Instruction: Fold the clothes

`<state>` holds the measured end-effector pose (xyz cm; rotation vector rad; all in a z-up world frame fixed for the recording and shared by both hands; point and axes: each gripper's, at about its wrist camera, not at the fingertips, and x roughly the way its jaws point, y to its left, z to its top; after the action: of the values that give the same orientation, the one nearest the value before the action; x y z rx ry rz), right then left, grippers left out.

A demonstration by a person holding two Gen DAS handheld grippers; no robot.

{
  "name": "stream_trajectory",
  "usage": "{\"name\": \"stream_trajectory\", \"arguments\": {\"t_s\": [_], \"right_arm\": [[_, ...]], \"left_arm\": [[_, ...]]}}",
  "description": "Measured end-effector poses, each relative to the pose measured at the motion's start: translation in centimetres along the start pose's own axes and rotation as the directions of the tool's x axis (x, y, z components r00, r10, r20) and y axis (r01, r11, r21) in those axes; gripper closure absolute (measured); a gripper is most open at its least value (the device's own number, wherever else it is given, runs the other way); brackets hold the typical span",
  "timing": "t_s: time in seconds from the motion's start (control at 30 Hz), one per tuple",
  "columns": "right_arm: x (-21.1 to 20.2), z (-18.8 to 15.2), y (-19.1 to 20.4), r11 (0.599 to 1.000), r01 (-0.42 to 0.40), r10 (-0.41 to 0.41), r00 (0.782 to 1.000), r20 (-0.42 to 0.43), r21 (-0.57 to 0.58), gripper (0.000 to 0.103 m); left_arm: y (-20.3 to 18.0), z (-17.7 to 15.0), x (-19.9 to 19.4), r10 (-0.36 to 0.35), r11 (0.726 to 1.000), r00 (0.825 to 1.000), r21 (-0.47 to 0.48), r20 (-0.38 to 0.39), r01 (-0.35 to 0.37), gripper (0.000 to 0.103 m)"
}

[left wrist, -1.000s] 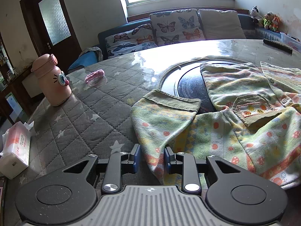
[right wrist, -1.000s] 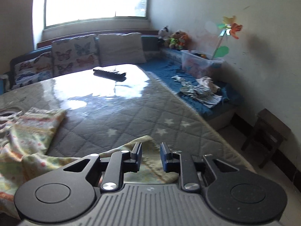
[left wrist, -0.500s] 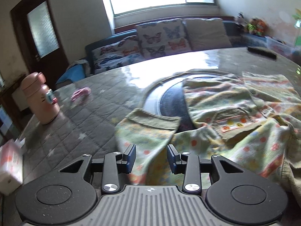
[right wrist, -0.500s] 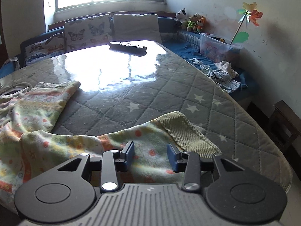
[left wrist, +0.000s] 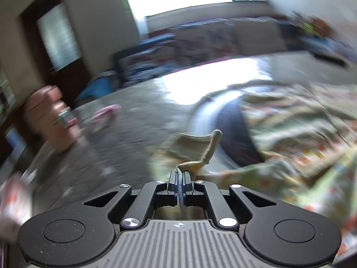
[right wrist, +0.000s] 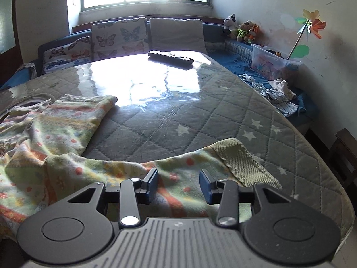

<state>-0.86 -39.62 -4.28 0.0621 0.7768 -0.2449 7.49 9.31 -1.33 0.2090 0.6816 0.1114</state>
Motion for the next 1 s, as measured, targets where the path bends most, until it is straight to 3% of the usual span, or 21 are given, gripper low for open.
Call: {"name": "stream_trajectory", "arguments": {"t_s": [0.07,0.17,0.27,0.53,0.73,0.83,1.0], "right_arm": [[0.1,-0.2,-0.2,1.000,0.002,-0.002,1.000,-0.001,0.008,0.058],[0.0,-0.2,-0.6,1.000,0.014,-0.014,1.000,-0.003,0.027,0.058],[-0.2,-0.4,-0.7,1.000,0.019,-0.019,1.000,-0.001,0.023,0.058],[-0.4,-0.2,-0.2,0.999,0.048,-0.048,0.999,-0.001,-0.018,0.058],[-0.8,-0.1,0.7,0.997,0.045,-0.044,0.999,0.009,-0.062,0.058],[-1.0,0.0,1.2,0.996,0.033,-0.032,0.999,0.017,-0.078,0.058],[-1.4,0.2,1.9,0.994,0.019,-0.017,1.000,0.024,-0.107,0.057]], "left_arm": [[2.3,-0.4,-0.2,0.057,0.993,0.998,-0.103,-0.012,-0.058,0.100],[5.6,-1.7,-0.8,0.105,0.961,0.993,-0.250,-0.053,-0.115,0.100],[7.1,-3.4,-1.4,0.121,0.938,0.989,-0.316,-0.088,-0.143,0.100],[7.3,-4.2,-2.2,0.150,0.938,0.980,-0.293,-0.133,-0.184,0.095],[5.6,-2.6,-4.7,0.159,0.954,0.986,-0.249,-0.056,-0.168,0.090],[3.6,-1.8,-5.7,0.106,0.974,0.994,-0.201,-0.014,-0.106,0.077],[-0.6,-0.7,-7.0,-0.022,0.995,0.999,-0.094,0.036,0.025,0.076]]}}
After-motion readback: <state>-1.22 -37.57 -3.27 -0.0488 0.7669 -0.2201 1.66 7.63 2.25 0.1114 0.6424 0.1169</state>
